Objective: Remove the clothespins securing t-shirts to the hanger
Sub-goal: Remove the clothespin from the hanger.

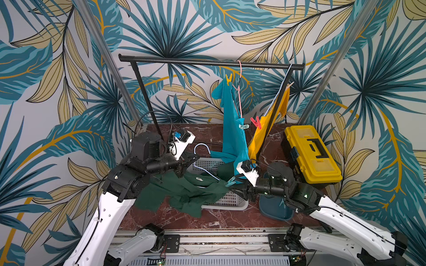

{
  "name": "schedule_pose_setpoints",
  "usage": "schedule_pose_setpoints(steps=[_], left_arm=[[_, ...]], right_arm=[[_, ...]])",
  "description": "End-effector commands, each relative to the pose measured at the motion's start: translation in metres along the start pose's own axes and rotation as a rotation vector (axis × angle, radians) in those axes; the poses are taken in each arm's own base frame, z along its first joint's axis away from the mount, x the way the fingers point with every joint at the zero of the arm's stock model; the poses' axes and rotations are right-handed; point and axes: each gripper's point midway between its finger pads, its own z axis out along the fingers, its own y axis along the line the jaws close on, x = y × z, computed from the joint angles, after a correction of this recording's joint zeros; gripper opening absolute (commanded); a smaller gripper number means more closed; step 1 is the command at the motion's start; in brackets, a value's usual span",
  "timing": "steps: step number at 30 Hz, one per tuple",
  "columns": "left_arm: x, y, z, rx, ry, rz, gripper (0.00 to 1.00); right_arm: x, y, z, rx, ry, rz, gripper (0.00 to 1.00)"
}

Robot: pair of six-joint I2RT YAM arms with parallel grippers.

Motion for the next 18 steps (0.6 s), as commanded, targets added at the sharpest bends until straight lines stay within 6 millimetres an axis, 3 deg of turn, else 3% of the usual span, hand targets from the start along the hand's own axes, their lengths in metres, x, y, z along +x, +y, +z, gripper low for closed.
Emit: schedule_pose_setpoints(steps=[1,18], left_arm=[[-0.0135,-0.0044,-0.0082,0.006,-0.043,0.033,0.00],[-0.0093,-0.0062,-0.0057,0.024,-0.034,0.025,0.00]], right_arm=[[0.0029,-0.0030,-0.0018,0.017,-0.009,-0.004,0.53],[-0.0040,-0.0045,0.0019,0.018,-0.038,-0.013,0.42]])
